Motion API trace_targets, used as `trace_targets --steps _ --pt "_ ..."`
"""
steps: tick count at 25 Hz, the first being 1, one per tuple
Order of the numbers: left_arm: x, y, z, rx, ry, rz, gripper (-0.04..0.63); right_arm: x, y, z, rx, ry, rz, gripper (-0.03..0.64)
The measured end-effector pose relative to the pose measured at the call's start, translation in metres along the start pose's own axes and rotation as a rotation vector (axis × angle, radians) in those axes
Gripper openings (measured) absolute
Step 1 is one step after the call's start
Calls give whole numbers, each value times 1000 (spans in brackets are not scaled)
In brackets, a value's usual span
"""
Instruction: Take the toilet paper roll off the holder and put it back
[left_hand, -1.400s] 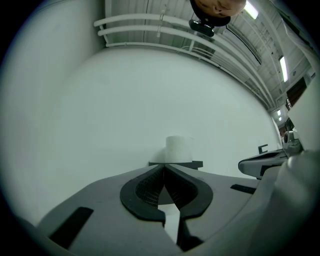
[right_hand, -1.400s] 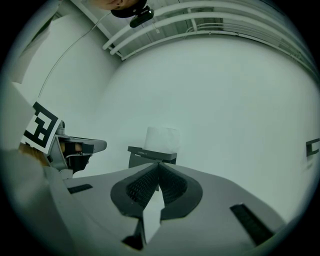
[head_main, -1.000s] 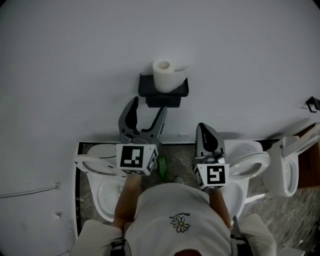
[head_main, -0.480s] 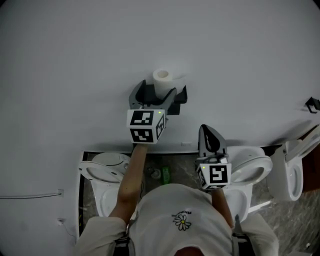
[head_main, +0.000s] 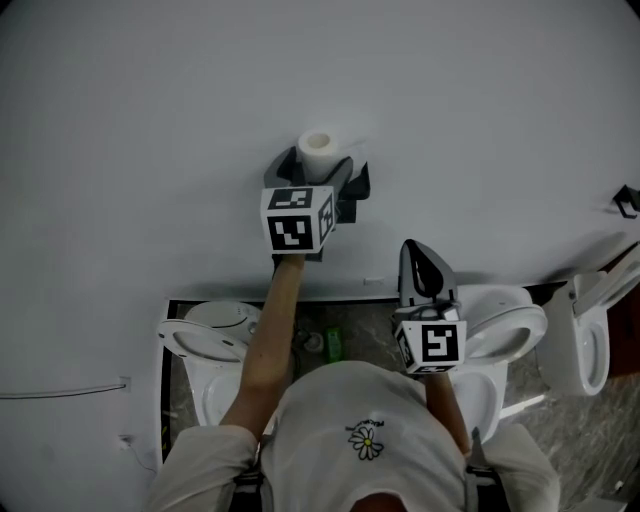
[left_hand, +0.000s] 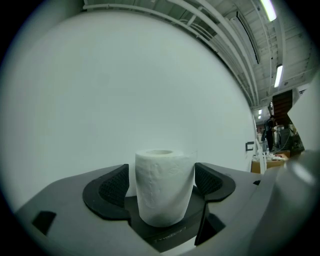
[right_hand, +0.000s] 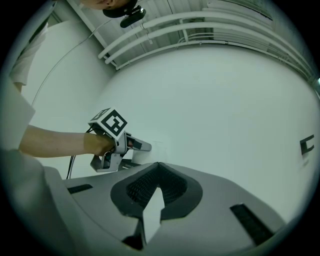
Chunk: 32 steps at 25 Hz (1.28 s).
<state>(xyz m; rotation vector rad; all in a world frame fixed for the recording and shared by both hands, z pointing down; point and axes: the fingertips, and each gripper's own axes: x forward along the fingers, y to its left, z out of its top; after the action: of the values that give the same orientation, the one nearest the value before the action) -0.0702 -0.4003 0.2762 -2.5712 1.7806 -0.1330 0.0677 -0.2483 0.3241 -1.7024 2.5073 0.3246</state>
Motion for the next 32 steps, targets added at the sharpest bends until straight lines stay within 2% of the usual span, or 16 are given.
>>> trace_targets --steps 3,6,8,17,21,25,32 --pt "5 2 -5 11 50 17 411 1 0 -2 0 10 4 11" --pt "9 4 -10 34 98 37 378 3 2 -3 -1 23 11 11" --pt "8 7 -11 44 104 57 336 2 4 -3 -6 29 16 11" --pt "6 10 -11 44 103 74 308 -5 6 -6 5 23 24 11" --pt "2 12 -6 4 76 72 307 -8 6 -2 0 30 31 11" --pt "-11 17 10 13 28 81 305 -6 7 2 0 12 37 11" --pt "-52 29 64 33 -138 102 304 8 17 21 -34 -43 68 11"
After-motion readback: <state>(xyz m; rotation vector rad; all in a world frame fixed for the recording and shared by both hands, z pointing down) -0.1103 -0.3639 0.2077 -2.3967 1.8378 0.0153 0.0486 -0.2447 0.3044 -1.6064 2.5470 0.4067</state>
